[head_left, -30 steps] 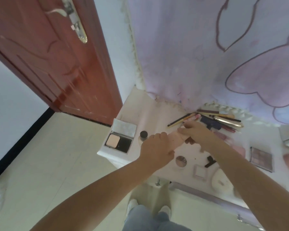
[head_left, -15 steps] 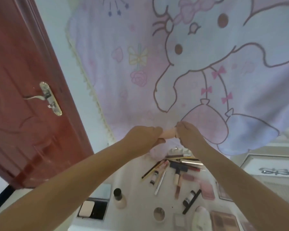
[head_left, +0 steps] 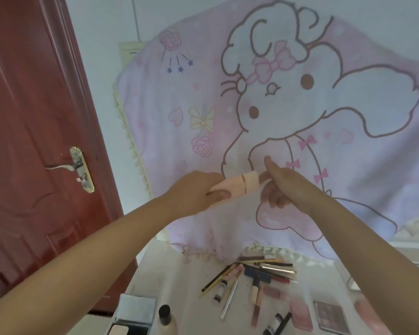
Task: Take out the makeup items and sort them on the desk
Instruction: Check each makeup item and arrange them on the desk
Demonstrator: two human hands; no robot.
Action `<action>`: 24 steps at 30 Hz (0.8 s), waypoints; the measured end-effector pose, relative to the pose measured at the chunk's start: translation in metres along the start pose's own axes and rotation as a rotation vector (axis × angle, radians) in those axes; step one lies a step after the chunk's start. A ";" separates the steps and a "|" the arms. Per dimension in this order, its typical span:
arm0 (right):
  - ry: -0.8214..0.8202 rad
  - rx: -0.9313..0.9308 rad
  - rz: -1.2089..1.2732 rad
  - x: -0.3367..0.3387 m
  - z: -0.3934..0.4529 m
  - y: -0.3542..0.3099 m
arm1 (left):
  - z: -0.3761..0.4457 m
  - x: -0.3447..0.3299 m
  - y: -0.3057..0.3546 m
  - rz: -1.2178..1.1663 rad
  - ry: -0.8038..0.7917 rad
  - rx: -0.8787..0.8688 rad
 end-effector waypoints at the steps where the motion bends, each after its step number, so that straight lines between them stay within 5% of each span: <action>1: -0.003 -0.062 -0.006 -0.002 0.002 0.003 | -0.001 0.000 0.002 0.089 0.003 0.004; 6: -0.142 -0.007 0.160 -0.024 0.007 0.001 | -0.006 -0.006 0.005 0.294 -0.003 0.015; 16: -0.258 0.217 0.173 -0.038 0.017 0.006 | -0.020 -0.020 -0.027 -0.171 -0.074 0.150; 24: -0.391 0.109 0.157 -0.088 0.021 0.053 | -0.057 -0.081 -0.055 -0.470 -0.153 0.362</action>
Point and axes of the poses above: each hand's wrist, its own z-axis towards the middle knuckle, its own x-axis out of the back of the hand, y = z × x, the point moved 8 cm from there along z, towards the middle knuckle, and after that the axes turned 5 degrees about -y, right-handed, at the moved point
